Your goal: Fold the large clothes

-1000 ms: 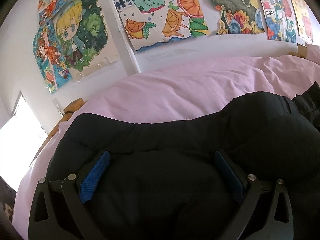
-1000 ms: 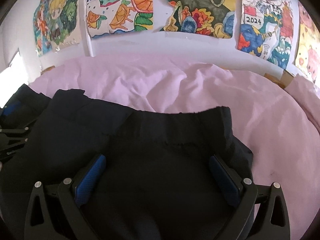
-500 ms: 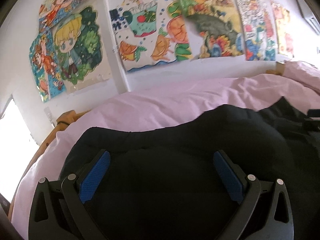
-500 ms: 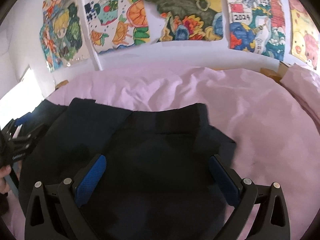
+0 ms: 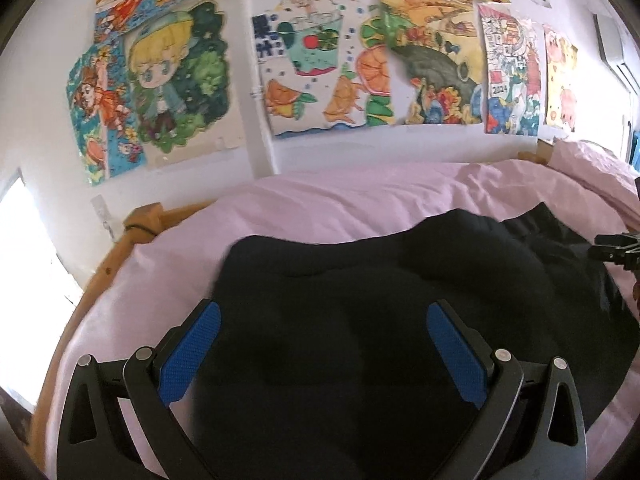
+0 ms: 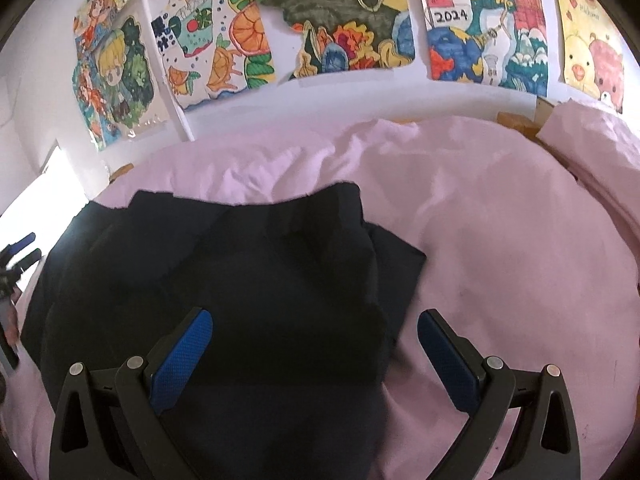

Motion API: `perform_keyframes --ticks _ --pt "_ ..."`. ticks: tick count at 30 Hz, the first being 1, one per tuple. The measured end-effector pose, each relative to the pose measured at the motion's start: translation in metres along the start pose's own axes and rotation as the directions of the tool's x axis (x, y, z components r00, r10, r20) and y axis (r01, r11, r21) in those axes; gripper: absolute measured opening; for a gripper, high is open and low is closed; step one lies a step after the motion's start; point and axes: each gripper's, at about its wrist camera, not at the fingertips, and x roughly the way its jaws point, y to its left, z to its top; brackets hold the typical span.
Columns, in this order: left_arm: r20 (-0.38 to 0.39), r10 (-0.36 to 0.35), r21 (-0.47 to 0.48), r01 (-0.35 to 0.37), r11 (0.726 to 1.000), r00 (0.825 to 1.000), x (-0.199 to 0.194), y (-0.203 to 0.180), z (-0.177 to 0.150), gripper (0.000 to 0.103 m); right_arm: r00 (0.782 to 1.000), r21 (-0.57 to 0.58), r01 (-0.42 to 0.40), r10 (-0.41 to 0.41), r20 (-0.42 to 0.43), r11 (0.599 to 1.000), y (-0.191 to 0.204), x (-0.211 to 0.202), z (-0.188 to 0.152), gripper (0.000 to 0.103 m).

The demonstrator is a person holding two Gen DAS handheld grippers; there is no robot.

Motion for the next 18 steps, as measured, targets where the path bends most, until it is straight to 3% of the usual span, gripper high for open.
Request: perform_keyframes --ticks 4,7,10,13,18 --pt "-0.04 0.033 0.056 -0.03 0.998 0.999 -0.003 0.023 -0.014 0.102 0.998 0.049 -0.052 0.054 -0.031 0.997 -0.018 0.004 -0.008 0.103" --pt "-0.1 -0.036 0.029 0.039 0.999 0.994 -0.001 0.042 -0.028 0.101 0.992 0.089 -0.105 0.11 -0.055 0.99 -0.029 0.008 -0.015 0.103" --pt "-0.169 -0.129 -0.04 0.124 0.992 0.977 0.007 0.062 -0.044 0.101 0.981 0.113 -0.164 0.174 -0.083 0.98 -0.034 0.014 -0.019 0.103" --pt "-0.22 -0.166 -0.085 0.151 0.985 0.961 0.016 0.076 -0.053 0.101 0.971 0.12 -0.206 0.218 -0.1 0.971 -0.036 0.02 -0.023 0.103" --pt "-0.277 -0.313 -0.212 0.26 0.942 0.908 0.033 0.098 -0.064 0.101 0.938 0.183 -0.297 0.323 -0.129 0.937 -0.046 0.031 -0.027 0.103"
